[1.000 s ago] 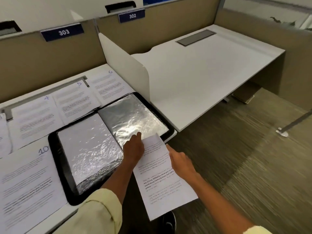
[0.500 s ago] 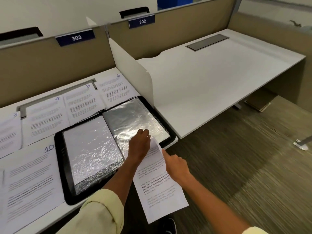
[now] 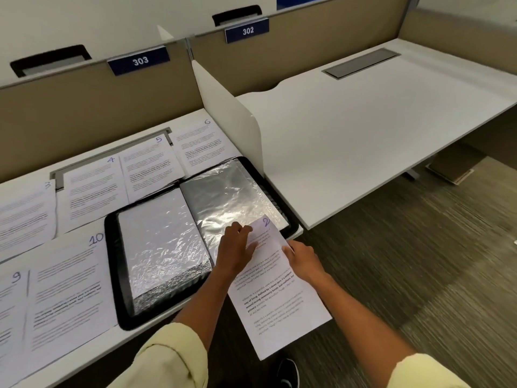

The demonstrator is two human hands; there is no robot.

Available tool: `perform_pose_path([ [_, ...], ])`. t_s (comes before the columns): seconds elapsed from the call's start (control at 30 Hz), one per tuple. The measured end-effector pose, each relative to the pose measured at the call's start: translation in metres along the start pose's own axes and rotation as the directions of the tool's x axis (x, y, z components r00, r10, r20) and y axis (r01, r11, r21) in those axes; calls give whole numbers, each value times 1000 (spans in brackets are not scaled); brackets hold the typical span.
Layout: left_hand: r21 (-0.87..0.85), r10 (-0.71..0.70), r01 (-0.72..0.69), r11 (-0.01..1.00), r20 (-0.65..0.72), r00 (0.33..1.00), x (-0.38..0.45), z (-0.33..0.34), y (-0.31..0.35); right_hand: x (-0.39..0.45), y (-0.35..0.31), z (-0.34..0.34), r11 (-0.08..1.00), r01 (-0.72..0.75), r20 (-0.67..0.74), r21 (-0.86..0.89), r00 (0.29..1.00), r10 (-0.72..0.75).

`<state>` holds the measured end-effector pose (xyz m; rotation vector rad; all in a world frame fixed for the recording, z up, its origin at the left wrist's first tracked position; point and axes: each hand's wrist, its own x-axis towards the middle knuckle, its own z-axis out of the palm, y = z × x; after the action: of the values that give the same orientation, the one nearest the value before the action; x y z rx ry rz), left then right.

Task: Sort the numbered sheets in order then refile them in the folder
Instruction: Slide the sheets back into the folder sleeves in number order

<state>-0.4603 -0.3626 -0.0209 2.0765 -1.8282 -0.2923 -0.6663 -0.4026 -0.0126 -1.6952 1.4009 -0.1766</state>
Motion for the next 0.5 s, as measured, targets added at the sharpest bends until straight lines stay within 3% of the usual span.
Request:
perform_pose_path([
  [0.13,13,-21,22,1000,-46,999,-20,2,-30,-4,12,0,986,-31,20,163,999,29],
  [0.5,21,5,-4,1000,-47,999,-48,-2,-56,-43,45,10,949,-124,6,289,992,128],
])
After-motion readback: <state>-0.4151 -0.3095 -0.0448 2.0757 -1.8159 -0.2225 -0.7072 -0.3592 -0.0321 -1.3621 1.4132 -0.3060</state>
